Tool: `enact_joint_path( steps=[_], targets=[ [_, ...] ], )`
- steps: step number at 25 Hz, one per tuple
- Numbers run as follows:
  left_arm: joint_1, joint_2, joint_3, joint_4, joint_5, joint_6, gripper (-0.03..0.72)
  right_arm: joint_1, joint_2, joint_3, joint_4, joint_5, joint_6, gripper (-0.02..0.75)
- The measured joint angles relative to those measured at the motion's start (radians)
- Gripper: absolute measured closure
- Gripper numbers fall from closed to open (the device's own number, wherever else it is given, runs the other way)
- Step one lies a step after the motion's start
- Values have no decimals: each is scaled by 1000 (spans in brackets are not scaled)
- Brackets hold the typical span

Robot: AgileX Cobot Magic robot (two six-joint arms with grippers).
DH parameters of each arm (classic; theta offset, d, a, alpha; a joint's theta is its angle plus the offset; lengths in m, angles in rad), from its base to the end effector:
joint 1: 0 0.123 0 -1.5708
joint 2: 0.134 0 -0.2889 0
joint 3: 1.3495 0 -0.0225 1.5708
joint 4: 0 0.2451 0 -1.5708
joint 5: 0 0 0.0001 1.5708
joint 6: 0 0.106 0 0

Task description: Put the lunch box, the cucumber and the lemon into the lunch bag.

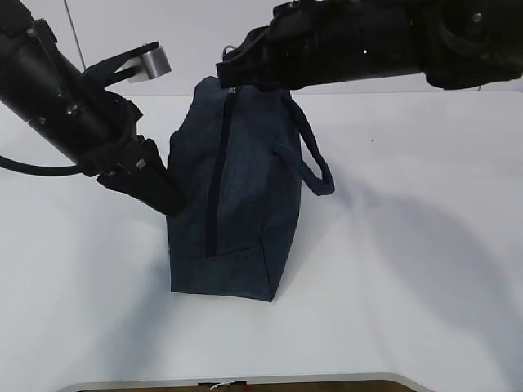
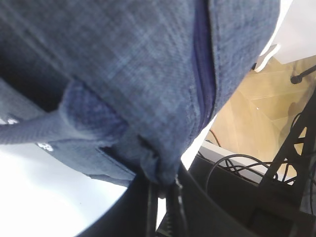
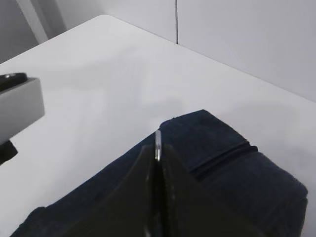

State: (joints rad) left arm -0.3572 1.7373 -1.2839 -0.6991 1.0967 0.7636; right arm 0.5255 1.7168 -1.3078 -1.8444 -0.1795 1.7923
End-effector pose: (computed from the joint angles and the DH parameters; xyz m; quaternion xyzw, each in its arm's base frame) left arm 0.2989 -0.1764 0.2475 0.3803 0.8689 -0.2960 0.1128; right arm 0.3515 0.2248 0.3067 -0.2825 0.7737 0.2000 0.5306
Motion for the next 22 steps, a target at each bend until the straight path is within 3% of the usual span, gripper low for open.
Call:
enact_joint_path(
  steps=[13, 22],
  targets=[
    [0, 1, 2, 0, 2, 2, 701, 0, 87, -30, 5, 138, -37, 733],
    [0, 1, 2, 0, 4, 2, 701, 0, 151, -116, 6, 153, -40, 733]
  ],
)
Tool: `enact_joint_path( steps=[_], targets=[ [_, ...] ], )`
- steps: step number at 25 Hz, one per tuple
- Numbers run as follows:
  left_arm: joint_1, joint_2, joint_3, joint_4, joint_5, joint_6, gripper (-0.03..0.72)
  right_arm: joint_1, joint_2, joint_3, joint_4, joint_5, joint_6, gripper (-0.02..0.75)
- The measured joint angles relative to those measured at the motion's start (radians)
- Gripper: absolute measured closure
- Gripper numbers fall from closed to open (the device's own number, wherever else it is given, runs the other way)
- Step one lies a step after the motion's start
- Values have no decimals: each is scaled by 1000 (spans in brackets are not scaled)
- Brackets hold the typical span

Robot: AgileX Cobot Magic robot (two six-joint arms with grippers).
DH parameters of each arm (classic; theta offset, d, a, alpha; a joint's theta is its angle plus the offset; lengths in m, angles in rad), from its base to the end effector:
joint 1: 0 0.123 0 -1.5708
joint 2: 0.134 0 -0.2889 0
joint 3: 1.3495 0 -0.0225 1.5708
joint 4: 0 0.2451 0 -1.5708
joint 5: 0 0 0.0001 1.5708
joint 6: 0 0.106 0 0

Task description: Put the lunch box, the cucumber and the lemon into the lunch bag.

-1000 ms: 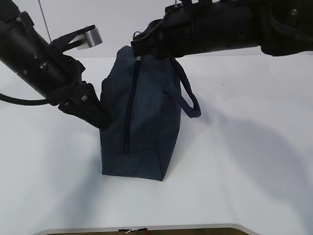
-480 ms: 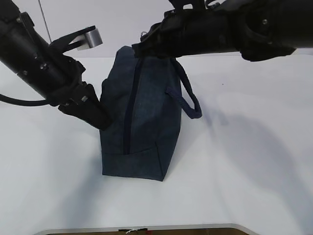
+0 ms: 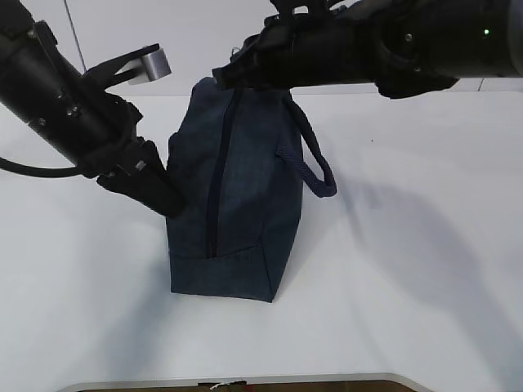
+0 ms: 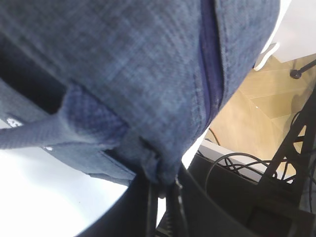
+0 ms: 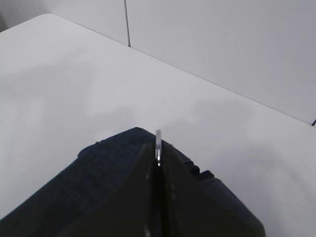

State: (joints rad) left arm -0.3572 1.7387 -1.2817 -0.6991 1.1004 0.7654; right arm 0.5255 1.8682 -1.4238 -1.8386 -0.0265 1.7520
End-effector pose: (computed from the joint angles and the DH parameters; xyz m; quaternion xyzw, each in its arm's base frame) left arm 0.2983 -0.1763 0.2465 0.3812 0.8687 -0.2966 0.1097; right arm 0.3943 0.2317 0.2831 -0.2550 0.7829 0.1337 0.5515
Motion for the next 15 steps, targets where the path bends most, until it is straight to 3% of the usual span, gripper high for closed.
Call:
enact_joint_path(
  steps=[15],
  targets=[
    [0, 0, 0, 0, 15, 0, 701, -37, 90, -102, 6, 27, -4, 733]
  ],
)
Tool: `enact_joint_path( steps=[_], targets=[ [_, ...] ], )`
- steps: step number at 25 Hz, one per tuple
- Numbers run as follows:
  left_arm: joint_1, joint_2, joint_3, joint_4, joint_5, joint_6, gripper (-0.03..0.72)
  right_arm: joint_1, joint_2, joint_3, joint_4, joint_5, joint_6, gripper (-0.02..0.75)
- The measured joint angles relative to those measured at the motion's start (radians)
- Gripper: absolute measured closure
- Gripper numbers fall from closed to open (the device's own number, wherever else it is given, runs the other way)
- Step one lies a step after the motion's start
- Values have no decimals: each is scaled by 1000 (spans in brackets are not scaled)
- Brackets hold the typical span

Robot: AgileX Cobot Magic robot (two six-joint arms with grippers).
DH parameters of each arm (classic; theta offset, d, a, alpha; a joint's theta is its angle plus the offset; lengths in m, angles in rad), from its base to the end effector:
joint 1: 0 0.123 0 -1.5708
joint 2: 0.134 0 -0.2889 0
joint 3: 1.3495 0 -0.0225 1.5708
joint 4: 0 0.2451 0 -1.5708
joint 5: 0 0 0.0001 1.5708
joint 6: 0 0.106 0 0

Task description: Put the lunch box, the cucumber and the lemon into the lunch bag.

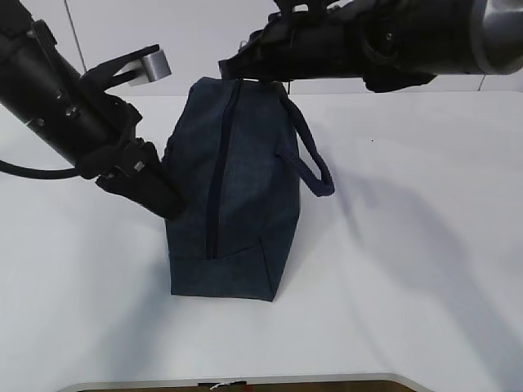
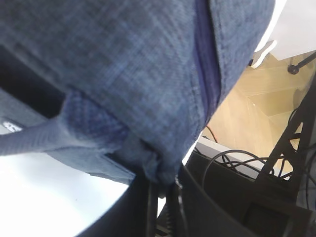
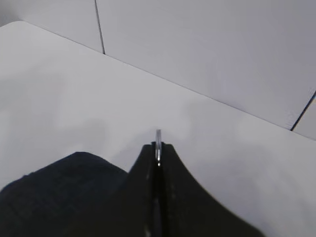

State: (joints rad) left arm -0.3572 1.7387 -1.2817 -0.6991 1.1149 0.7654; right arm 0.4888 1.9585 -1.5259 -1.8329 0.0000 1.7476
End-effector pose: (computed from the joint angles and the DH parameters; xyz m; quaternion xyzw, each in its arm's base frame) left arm 0.2968 -0.1762 0.2465 0.3833 0.8678 -0.2990 0.1032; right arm 0.4256 0.2262 0.2758 -0.2316 0.7846 0.1152 0.5635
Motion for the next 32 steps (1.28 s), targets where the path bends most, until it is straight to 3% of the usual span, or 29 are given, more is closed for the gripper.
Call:
enact_joint_path(
  steps=[32],
  targets=[
    [0, 0, 0, 0, 14, 0, 701, -9, 32, -34, 2, -9, 21, 733]
  ],
)
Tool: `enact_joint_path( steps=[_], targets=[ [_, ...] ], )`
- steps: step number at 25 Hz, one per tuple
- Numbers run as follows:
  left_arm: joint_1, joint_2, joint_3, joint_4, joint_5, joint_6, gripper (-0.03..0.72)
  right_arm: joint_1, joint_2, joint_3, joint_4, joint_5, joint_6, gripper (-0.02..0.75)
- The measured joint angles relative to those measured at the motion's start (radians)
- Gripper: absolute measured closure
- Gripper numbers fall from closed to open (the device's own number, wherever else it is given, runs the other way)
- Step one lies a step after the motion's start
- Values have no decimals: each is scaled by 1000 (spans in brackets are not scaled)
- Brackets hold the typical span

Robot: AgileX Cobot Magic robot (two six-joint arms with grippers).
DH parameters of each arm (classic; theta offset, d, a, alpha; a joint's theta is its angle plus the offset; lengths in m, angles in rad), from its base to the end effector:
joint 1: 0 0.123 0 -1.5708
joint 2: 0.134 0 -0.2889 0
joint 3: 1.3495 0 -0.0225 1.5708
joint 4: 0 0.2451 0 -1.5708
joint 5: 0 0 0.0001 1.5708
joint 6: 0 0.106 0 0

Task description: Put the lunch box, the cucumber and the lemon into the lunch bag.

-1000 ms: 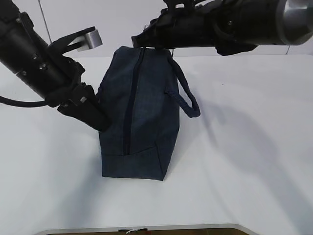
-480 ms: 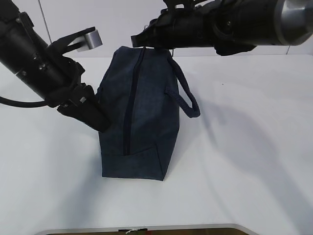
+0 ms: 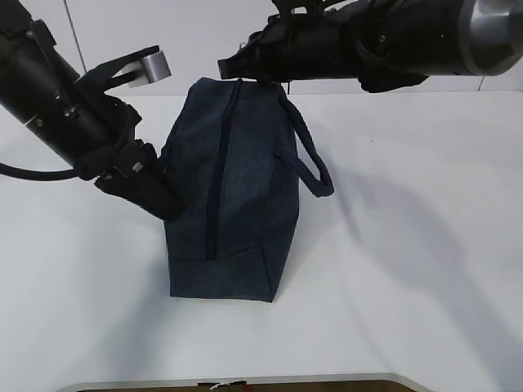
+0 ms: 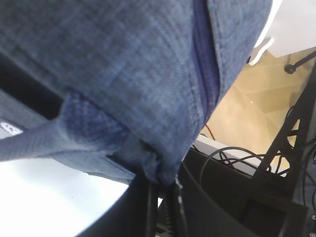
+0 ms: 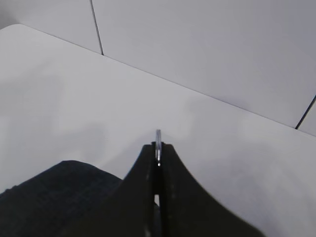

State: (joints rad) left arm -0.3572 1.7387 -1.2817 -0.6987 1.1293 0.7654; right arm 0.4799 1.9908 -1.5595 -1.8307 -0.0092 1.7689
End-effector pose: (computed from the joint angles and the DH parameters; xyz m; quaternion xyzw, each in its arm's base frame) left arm 0.2953 -0.1760 0.2465 0.3855 0.8668 -0.3012 0.0968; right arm 0.4343 0.2270 0.2712 -0.2214 0.7879 0.1228 0.5614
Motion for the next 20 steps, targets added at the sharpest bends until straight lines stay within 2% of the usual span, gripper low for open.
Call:
enact_joint_path(
  steps=[11, 20],
  targets=[
    [0, 0, 0, 0, 11, 0, 701, -14, 42, -1, 2, 69, 2, 733],
    [0, 0, 0, 2, 27, -12, 701, -18, 46, -2, 4, 34, 25, 733]
  ],
)
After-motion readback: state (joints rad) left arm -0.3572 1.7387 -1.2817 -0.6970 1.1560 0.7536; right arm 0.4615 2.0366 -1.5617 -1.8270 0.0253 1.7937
